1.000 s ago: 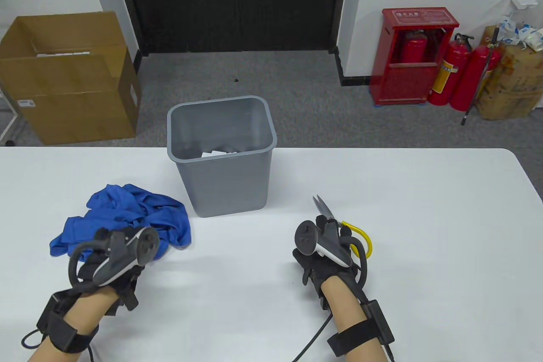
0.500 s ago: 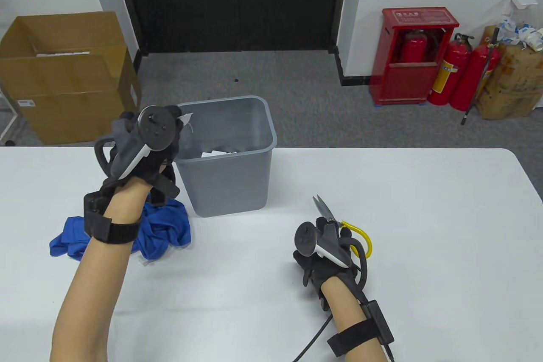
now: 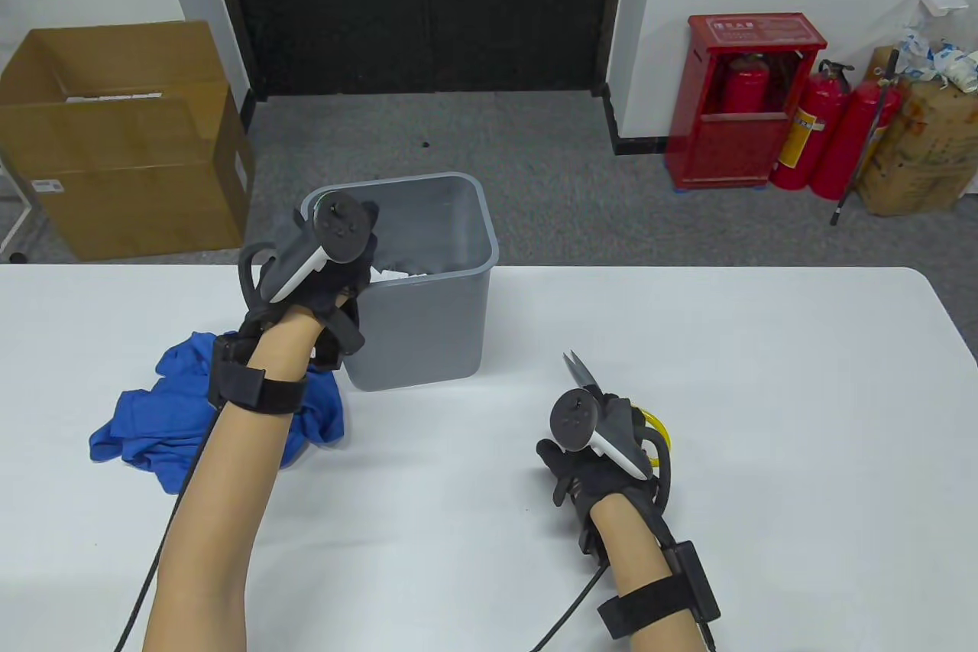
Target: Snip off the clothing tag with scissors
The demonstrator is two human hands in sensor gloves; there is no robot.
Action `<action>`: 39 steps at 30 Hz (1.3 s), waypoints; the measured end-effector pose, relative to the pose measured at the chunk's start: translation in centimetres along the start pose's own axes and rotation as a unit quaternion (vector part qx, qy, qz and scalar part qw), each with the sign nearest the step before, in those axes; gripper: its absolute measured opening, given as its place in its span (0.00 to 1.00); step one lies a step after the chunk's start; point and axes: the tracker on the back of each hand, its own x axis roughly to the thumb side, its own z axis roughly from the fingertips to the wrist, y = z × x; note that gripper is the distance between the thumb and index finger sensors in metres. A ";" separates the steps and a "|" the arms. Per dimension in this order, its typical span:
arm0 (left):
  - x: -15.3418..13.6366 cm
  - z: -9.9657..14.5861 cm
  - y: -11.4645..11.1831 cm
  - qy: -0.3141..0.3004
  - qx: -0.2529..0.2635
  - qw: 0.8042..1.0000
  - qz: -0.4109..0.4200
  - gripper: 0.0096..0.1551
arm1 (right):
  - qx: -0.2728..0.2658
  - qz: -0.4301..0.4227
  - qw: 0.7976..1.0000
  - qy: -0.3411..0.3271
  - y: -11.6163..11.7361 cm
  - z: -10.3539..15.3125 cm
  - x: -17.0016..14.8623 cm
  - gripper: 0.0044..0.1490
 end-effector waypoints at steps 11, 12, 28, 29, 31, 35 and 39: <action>-1.6 9.2 1.2 -0.089 0.038 0.995 0.002 0.44 | -0.024 0.001 1.000 -0.019 -0.6 0.2 0.5 0.50; -1.9 10.3 0.8 -0.096 0.038 0.995 -0.006 0.45 | -0.029 0.000 0.999 -0.023 -0.6 0.3 0.7 0.50; -6.7 17.7 -10.1 -0.080 -0.056 0.995 -0.005 0.54 | -0.050 0.009 0.994 -0.095 -0.8 1.4 5.2 0.54; -6.7 17.8 -10.7 -0.080 -0.063 0.995 -0.005 0.54 | -0.049 0.010 0.994 -0.097 -0.7 1.5 5.4 0.54; -6.7 18.1 -11.9 -0.077 -0.074 0.994 -0.005 0.55 | -0.044 0.013 0.994 -0.104 -0.4 1.5 5.8 0.55; -6.2 18.8 -14.4 -0.082 -0.097 0.992 -0.015 0.56 | -0.033 0.016 0.992 -0.117 0.4 1.5 6.6 0.56; -6.1 19.4 -16.1 -0.073 -0.114 0.991 -0.005 0.56 | -0.025 0.023 0.991 -0.127 1.4 1.8 7.9 0.57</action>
